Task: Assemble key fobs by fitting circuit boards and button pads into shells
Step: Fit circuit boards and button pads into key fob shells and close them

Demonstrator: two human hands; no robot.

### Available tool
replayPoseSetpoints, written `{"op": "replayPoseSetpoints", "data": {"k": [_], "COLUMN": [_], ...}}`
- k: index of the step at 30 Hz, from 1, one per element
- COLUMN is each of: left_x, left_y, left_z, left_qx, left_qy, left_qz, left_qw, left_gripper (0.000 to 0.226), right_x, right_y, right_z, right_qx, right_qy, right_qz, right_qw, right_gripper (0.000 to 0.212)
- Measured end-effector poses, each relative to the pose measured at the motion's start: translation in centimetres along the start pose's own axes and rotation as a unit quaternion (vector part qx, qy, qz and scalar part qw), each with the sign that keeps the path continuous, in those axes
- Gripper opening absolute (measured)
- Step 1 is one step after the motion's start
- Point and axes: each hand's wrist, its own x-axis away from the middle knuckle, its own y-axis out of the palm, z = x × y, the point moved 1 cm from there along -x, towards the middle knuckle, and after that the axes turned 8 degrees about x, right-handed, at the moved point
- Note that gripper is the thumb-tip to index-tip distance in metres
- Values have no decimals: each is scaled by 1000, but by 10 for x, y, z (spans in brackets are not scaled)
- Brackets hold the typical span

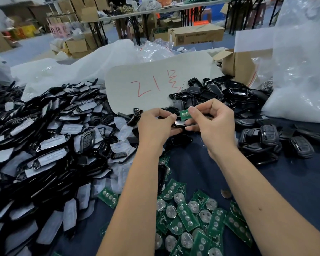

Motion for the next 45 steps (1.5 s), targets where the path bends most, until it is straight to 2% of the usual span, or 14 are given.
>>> {"op": "replayPoseSetpoints", "data": {"k": [8, 13, 16, 20, 24, 29, 33, 38, 45], "left_x": [1, -1, 0, 2, 1, 0, 0, -1, -1], "left_y": [4, 1, -1, -3, -11, -15, -16, -18, -18], "left_z": [-1, -5, -5, -3, -1, -1, -1, -1, -2], "left_qx": [5, -5, -8, -3, 13, 18, 15, 29, 20], "left_qy": [-37, -30, -24, -19, -12, -12, -16, -22, -16], "left_qz": [-35, -42, -56, -60, -59, -55, -59, -74, -68], "left_qw": [999, 999, 998, 998, 998, 998, 998, 997, 997], "left_gripper": [13, 9, 4, 9, 12, 15, 19, 19, 24], "right_x": [3, 4, 4, 4, 3, 4, 4, 4, 4], "right_y": [1, 1, 3, 4, 2, 6, 3, 4, 4], "right_z": [4, 0, -1, -5, -6, -4, 0, 1, 2], "right_qx": [124, 178, 235, 309, 264, 277, 267, 240, 236], "right_qy": [14, 15, -4, -36, -22, -19, -1, -6, 0], "right_qz": [12, -5, 7, 10, -38, -29, -61, -23, -44], "right_qw": [992, 984, 972, 950, 964, 960, 962, 971, 971], "right_gripper": [19, 18, 20, 22, 16, 17, 19, 17, 17]}}
